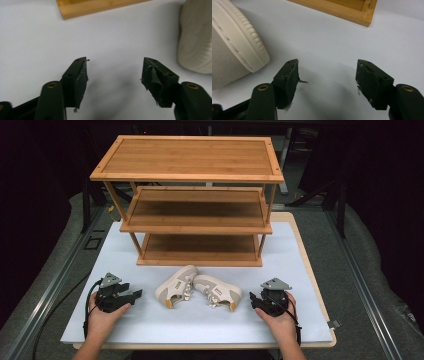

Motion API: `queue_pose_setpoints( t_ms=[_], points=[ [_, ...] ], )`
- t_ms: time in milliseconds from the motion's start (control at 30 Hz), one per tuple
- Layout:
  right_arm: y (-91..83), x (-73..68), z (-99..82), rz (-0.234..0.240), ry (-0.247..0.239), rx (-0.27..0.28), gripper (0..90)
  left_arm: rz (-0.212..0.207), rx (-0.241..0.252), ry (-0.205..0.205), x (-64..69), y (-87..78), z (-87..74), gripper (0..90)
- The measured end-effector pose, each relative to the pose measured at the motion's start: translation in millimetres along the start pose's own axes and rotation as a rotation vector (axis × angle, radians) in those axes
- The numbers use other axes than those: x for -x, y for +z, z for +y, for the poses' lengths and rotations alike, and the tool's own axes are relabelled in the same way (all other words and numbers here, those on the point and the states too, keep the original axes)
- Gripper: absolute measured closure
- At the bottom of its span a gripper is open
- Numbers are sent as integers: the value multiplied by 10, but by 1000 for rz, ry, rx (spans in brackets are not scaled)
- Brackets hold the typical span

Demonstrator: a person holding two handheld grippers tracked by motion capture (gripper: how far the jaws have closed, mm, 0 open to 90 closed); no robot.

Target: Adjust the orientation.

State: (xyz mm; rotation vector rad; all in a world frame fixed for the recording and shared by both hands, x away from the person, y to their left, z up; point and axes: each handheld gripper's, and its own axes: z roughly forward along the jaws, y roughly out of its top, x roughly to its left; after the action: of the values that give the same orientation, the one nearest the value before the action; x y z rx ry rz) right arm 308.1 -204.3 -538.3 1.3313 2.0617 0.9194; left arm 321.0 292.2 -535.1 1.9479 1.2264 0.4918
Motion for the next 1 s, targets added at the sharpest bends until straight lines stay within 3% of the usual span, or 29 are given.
queue_pose_setpoints(
  t_ms=[167, 267, 367, 433, 600, 733, 867, 1000],
  points=[
    [-28, 7, 5, 3, 18, 12, 375, -21, 57, 29, 109, -107, 24, 462],
    [-83, 23, 22, -11, 37, 46, 385, -33, 102, 62, 222, -217, 26, 513],
    [-106, 27, 28, -8, 45, 65, 388, -46, 110, 62, 271, -253, 34, 518],
    [-115, 22, 28, -35, 44, 58, 389, -65, 120, 64, 320, -279, 50, 518],
    [-133, 35, 15, -8, 55, 73, 388, -123, 167, 78, 503, -326, 127, 513],
    [-137, 49, 16, -10, 73, 75, 388, -132, 168, 113, 635, -329, 179, 574],
    [-144, 50, 14, -12, 75, 77, 395, -132, 140, 128, 697, -253, 243, 744],
    [-152, 45, 13, -19, 80, 83, 399, -133, 127, 141, 741, -160, 342, 833]
  ],
)
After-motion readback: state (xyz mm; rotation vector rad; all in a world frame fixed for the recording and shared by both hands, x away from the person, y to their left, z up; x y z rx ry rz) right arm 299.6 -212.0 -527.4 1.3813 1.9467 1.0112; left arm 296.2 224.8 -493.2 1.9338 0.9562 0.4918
